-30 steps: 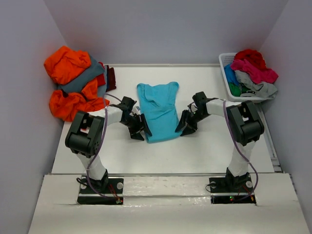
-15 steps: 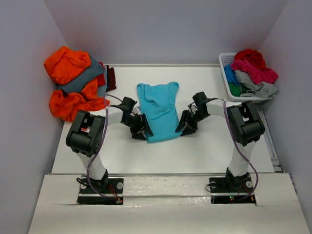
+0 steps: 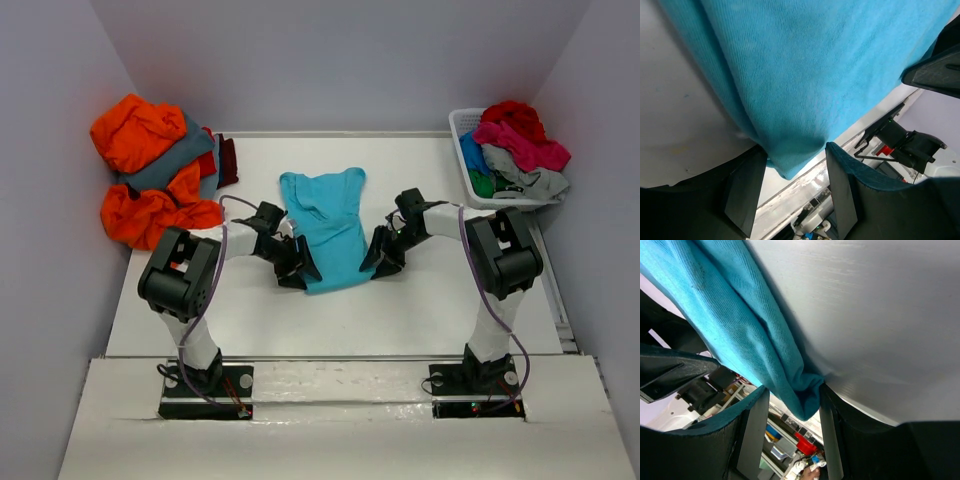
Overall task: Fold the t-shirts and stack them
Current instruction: Pick up the 2/3-rectangle-folded T-shirt at the center of the board.
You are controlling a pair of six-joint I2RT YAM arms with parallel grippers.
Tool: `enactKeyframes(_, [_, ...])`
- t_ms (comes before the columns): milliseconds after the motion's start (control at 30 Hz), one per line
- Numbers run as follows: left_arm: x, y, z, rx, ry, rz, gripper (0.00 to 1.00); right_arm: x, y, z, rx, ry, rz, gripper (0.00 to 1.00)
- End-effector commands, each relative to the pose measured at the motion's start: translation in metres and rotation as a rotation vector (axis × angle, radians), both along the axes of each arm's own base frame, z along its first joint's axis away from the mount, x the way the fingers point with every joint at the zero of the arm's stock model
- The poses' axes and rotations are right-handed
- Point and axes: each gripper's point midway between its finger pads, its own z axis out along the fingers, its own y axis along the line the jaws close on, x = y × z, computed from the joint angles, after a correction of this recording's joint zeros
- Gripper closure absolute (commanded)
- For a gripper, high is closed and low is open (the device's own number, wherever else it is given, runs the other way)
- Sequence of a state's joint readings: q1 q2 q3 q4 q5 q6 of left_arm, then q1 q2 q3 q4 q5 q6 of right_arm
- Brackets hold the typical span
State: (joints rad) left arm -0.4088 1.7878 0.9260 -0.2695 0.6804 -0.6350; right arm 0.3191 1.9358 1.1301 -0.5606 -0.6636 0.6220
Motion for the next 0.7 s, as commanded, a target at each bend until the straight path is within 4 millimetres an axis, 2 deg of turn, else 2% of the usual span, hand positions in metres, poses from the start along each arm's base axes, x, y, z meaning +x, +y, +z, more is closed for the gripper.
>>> enactKeyframes(0, [-0.0331,0.0415,-0.0535,0.238,0.039,-0.016,0.36,0.0013,-0.0168,-0.0154,-0.098,-0.035,-0.009,0.50])
enactKeyframes(200, [-0.0415,0.0448,-0.0542,0.237,0.043,-0.012,0.36,0.0007,-0.0172,-0.0165,-0.099,-0.033,-0.005,0.50])
enactKeyframes(300, [-0.0413,0.0436,-0.0536,0.230,0.044,-0.010,0.47,-0.0001,-0.0169,-0.0172,-0.097,-0.030,-0.005,0.52])
enactKeyframes(433, [-0.0390,0.0422,-0.0525,0.226,0.040,-0.006,0.52,0.0001,-0.0182,-0.0191,-0.106,-0.032,-0.006,0.55])
enactKeyframes(500, [-0.0387,0.0420,-0.0525,0.226,0.041,-0.005,0.53,0.0007,-0.0179,-0.0192,-0.105,-0.032,-0.004,0.61])
enactKeyframes(667, [-0.0378,0.0418,-0.0522,0.225,0.036,-0.002,0.63,0.0027,-0.0163,-0.0156,-0.095,-0.040,0.000,0.73])
